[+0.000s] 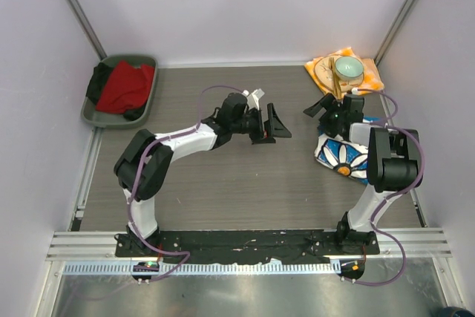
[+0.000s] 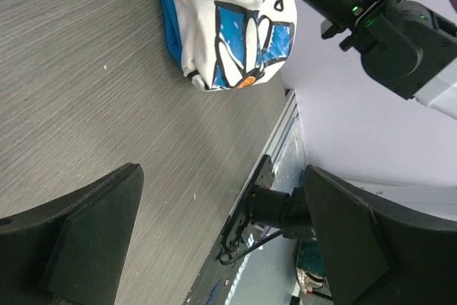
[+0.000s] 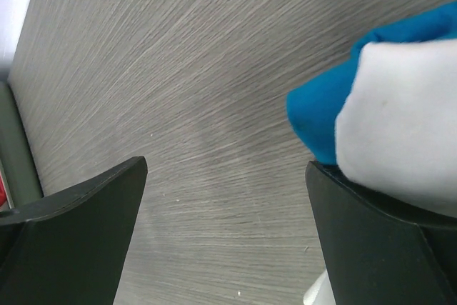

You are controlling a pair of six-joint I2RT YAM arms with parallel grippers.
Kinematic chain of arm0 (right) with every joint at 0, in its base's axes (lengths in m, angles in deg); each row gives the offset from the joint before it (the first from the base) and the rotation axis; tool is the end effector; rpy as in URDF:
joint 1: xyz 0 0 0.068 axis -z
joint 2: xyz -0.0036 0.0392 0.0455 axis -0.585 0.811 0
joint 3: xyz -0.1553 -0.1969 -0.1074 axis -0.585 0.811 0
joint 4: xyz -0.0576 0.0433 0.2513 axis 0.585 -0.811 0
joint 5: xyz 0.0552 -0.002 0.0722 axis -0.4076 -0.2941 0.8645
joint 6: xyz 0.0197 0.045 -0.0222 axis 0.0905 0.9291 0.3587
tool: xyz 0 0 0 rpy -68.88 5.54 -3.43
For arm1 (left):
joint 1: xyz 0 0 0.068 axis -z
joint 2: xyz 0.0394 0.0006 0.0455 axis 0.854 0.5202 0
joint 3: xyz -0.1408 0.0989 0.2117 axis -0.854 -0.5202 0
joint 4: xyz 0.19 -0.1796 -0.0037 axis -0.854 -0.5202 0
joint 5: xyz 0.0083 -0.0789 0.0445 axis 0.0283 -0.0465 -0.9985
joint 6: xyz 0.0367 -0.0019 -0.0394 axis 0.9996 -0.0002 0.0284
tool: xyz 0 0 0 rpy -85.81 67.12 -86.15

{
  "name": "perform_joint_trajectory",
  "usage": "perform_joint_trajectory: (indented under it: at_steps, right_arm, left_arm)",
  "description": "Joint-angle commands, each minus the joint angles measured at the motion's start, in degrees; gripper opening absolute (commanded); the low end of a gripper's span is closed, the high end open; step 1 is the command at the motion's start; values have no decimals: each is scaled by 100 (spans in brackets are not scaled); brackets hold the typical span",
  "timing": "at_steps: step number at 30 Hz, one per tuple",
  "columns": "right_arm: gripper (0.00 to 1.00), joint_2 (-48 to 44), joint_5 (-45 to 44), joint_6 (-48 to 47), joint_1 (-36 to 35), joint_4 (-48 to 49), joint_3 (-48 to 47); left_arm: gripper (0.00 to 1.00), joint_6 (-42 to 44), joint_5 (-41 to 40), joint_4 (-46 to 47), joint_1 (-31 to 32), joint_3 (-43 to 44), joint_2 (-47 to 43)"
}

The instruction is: Fold and stack the t-shirts

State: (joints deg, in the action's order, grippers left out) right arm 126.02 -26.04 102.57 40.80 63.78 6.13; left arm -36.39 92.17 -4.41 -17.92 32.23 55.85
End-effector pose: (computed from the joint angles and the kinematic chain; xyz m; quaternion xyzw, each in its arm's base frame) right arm 0.3600 -0.0202 0.1523 0.2801 0.8455 0.2692 0.3663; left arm 0.3132 -0.2957 0.2148 0.0428 0.8207 -0.5475 0.1576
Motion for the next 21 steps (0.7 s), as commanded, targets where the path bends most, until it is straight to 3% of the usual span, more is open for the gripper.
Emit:
perform_joint_trajectory:
  at_steps: [1,6,13,21]
  right_arm:
    - [100,-567,-59,-198,-340,-237,-297]
    - [100,-1236,-858,-506,-955,-1599,-1315]
    - [100,-1851,-2220,-1095,-2089,-2365,-1801]
    - [100,-2625,-2626,-1403,-2846,-2242,-1450]
  left_arm:
    - [100,399,-314,-346,-21,78,-659]
    - [100,1214,-1192,-1567,-30,411,-1247]
    - [100,2147,-3555,-4202,-56,1220,-1819]
    - [100,2675,-5551,-4997,-74,905,-2873]
